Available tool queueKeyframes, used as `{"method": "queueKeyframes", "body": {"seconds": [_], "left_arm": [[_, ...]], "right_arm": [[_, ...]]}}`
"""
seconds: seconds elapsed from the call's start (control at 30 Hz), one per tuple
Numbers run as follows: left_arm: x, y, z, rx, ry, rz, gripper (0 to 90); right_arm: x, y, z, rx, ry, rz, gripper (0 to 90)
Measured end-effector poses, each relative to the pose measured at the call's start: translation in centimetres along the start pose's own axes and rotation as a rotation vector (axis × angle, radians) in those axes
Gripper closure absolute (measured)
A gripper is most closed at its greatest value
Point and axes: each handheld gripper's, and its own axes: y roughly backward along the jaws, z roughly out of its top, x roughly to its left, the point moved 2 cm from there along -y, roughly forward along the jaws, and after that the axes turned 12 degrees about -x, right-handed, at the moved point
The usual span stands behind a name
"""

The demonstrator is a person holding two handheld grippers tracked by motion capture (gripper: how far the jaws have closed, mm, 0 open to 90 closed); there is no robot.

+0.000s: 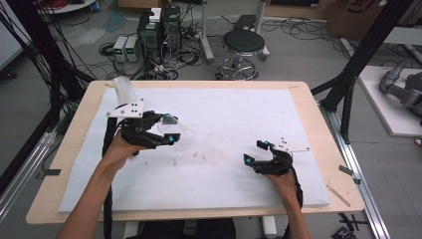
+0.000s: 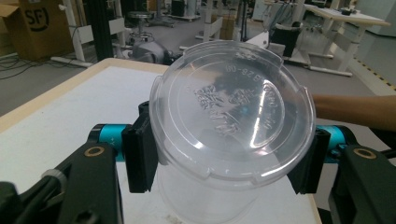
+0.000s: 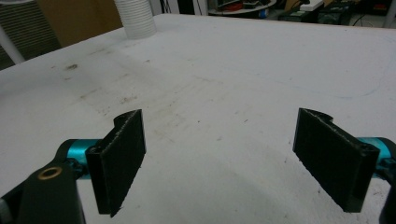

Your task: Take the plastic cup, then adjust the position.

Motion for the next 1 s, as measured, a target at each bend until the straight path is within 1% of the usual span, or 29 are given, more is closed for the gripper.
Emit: {"method": "queueKeyframes", "body": {"seconds": [0.1,0.17,0.2,0.27,0.37,0.47,0.7,0.8,0.97,1.0], "left_arm": [[0.06,0.04,-0.33,-0.002,0.004,0.002,37.7],[0.14,0.01,-0.61,-0.006,0.010,-0.002,37.7],[0.19,-0.07,-0.79,-0.003,0.012,-0.012,37.7],[0.19,-0.14,-0.88,0.000,0.015,-0.014,37.7],[0.25,-0.23,-0.95,0.000,0.009,-0.017,37.7],[0.28,-0.20,-0.89,-0.008,0.006,-0.011,37.7],[0.47,0.06,-0.82,-0.017,0.005,-0.001,37.8],[0.50,0.02,-0.89,-0.002,0.003,0.003,37.8],[0.28,-0.08,-0.82,-0.006,0.003,0.007,37.8],[0.24,-0.07,-0.78,-0.006,-0.001,0.004,37.8]], "right_arm": [[0.03,-0.01,0.00,0.005,-0.006,-0.002,16.9],[0.02,-0.03,-0.01,0.006,-0.007,-0.003,16.9],[-0.01,-0.07,0.00,0.007,-0.004,-0.002,16.9],[0.00,-0.06,0.00,0.010,-0.007,-0.004,16.9],[-0.01,-0.09,0.00,0.008,-0.002,-0.002,16.9],[0.06,-0.07,-0.01,0.006,0.008,0.001,16.9],[0.04,-0.05,0.01,0.005,0.003,0.006,16.9],[0.03,-0.12,0.02,0.012,0.005,0.010,16.8],[0.05,-0.15,0.06,0.014,0.007,0.019,16.9],[0.07,-0.12,0.13,0.009,0.005,0.028,16.8]]}}
